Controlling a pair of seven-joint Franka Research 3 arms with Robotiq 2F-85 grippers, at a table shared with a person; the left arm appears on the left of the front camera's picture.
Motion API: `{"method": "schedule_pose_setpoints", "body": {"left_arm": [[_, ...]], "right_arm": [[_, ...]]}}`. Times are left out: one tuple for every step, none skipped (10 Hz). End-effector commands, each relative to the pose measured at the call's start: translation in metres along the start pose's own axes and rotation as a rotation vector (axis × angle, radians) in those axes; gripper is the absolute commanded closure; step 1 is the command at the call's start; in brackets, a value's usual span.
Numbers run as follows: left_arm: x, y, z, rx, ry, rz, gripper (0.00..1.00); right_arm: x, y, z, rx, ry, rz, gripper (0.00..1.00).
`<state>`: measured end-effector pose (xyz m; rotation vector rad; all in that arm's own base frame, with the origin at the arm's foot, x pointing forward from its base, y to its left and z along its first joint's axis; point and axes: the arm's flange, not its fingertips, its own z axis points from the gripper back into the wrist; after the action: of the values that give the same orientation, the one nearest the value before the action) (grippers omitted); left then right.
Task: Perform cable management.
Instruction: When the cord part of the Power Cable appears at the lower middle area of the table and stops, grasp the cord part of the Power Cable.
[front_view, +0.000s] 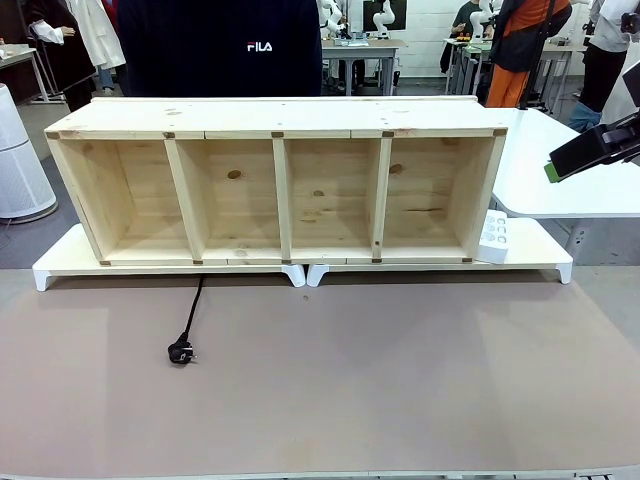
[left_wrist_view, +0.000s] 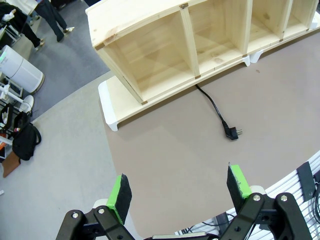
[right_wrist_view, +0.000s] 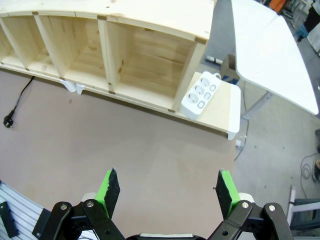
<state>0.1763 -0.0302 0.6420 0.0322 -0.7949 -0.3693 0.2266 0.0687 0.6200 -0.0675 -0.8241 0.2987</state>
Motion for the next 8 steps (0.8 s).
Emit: {"method": "schedule_pose_setpoints", "body": {"left_arm": [[-0.0001,-0.0008,-0.0004,-0.002,0.002,-0.005,0.0],[-0.0001,-0.0008,-0.0004,-0.002,0.002,-0.005,0.0],[-0.0001,-0.0008,-0.0004,-0.002,0.002,-0.005,0.0],[-0.0001,-0.0008,-0.0004,-0.002,0.002,-0.005,0.0],[-0.0001,-0.0008,-0.0004,-0.002,0.002,-0.005,0.0],[-0.0001,-0.0008,-0.0004,-0.002,0.002,-0.005,0.0],[-0.0001,-0.0008,-0.0004,-0.002,0.002,-0.005,0.0],[-0.0001,-0.0008,-0.0004,-0.002,0.002,-0.005,0.0]], "right_arm": [[0.0006,0.0006,0.0003,-0.001,-0.004,0.001,0.0],[0.0006,0.0006,0.0003,-0.001,-0.004,0.001,0.0],[0.0006,0.0006,0.0003,-0.001,-0.004,0.001,0.0],[0.0006,0.0006,0.0003,-0.001,-0.004,0.001,0.0],[0.0006,0.0006,0.0003,-0.001,-0.004,0.001,0.0],[0.0006,0.0006,0.0003,-0.001,-0.004,0.001,0.0],[0.0006,0.0006,0.0003,-0.001,-0.004,0.001,0.0],[0.0006,0.0006,0.0003,-0.001,-0.004,0.001,0.0]]}}
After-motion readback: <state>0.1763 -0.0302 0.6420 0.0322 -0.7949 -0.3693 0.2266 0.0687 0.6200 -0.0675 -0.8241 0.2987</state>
